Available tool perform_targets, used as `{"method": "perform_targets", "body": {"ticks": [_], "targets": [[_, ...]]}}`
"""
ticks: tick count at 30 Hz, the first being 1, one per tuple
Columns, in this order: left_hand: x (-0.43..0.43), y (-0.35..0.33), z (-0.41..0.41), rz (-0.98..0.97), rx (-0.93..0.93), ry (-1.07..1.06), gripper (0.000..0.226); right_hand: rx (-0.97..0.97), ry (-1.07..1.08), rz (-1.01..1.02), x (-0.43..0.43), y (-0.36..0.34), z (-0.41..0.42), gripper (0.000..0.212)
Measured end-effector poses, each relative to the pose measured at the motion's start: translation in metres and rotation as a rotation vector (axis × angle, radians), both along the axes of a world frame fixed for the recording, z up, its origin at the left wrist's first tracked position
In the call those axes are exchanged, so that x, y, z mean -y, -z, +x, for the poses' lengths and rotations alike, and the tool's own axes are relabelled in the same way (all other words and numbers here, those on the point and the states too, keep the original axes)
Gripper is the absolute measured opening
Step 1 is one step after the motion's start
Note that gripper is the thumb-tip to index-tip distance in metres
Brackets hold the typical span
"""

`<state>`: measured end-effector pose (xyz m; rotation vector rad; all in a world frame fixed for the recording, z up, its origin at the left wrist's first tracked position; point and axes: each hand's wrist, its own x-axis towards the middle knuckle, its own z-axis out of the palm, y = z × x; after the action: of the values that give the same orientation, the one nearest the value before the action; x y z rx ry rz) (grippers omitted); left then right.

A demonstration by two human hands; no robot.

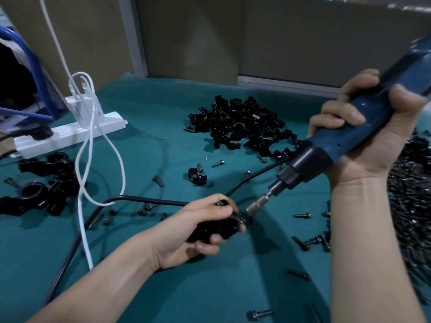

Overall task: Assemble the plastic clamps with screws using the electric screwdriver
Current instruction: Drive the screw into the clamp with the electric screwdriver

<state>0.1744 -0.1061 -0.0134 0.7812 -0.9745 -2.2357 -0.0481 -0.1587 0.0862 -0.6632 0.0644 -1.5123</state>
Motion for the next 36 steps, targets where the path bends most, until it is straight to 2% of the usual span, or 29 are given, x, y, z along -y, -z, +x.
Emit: {"method": "perform_targets", "body": {"ticks": [3, 11, 16, 23, 27, 33, 36], "targets": [[0.0, 0.0, 0.001, -0.097, 0.062, -0.088, 0.012, -0.125, 0.115, 0.026, -0.001, -0.001, 0.001, 0.018], [0.001, 0.002, 0.0, -0.164, 0.072, -0.124, 0.019, -0.172, 0.14, 0.044, 0.002, 0.004, 0.01, 0.014], [0.001, 0.005, 0.0, -0.149, 0.106, -0.119, 0.023, -0.232, 0.127, 0.014, 0.003, 0.008, 0.014, 0.014], [0.001, 0.004, -0.001, -0.09, 0.101, -0.146, 0.027, -0.216, 0.059, -0.052, 0.006, 0.008, 0.017, 0.021], [-0.001, 0.002, 0.0, -0.021, 0.08, -0.09, 0.02, -0.111, -0.061, -0.095, 0.007, 0.008, 0.017, 0.043], [-0.003, 0.002, 0.003, 0.189, -0.052, 0.043, 0.017, 0.083, -0.248, -0.119, 0.008, 0.008, 0.018, 0.041], [-0.001, 0.002, 0.005, 0.29, -0.199, 0.147, 0.023, 0.119, -0.272, -0.086, 0.009, 0.011, 0.02, 0.04]]}}
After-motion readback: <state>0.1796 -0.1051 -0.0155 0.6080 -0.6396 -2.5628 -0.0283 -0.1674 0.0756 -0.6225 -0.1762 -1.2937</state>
